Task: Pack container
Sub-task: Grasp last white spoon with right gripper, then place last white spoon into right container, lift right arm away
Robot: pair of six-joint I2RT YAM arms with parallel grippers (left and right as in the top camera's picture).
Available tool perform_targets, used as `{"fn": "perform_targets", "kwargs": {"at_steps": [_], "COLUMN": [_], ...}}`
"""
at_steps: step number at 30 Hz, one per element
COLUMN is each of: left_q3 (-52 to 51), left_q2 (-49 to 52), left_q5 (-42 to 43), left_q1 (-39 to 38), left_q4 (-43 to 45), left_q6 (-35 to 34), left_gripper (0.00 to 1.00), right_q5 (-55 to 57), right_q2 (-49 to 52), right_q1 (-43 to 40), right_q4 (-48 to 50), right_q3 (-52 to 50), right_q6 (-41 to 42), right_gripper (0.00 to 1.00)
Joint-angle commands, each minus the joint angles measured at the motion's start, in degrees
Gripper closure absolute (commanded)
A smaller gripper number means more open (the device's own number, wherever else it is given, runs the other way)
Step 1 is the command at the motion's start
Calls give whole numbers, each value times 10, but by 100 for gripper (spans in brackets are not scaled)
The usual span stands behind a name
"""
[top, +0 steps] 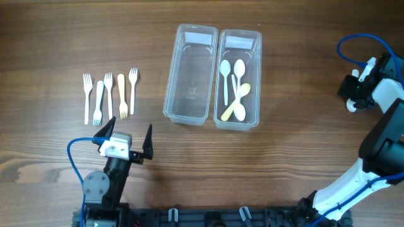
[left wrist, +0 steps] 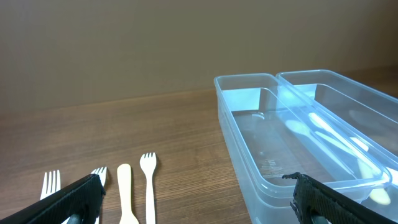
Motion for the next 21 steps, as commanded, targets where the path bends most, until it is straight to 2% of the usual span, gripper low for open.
{"fn": "perform_targets", "kwargs": {"at_steps": [1, 2, 5, 7, 11, 13, 17, 19, 21], "left_q3": [-5, -5, -5, -5, -5, -5, -5, -5, -5], "left_q2": [-3, -3, -3, -3, -3, -3, -3, -3, -3], "left_q5": [1, 1, 1, 1, 1, 1, 1, 1, 1], "left_q1": [2, 2, 2, 2, 2, 2, 2, 2, 2], "left_q4": [1, 1, 1, 2, 2, 1, 2, 2, 2], "left_q6": [9, 9, 9, 9, 9, 9, 9, 9, 9], "left_gripper": [0, 0, 0, 0, 0, 0, 0, 0, 0], "right_q5": [-70, -79, -84, -127, -234, -355, -348, -277, -223], "right_q2": [14, 7, -24, -62, -202, -304, -382, -367, -329], "right_q1": [1, 1, 1, 2, 2, 12, 116, 233, 315], "right_q4": [-11, -13, -25, -31, -27, -15, -11, -9, -1], "right_q3": [0, 0, 0, 0, 0, 0, -1, -4, -4], "right_q6": [3, 3, 8, 8, 22, 59, 80, 98, 111], "right_gripper": [85, 89, 90, 91, 96, 96, 96, 96, 96]}}
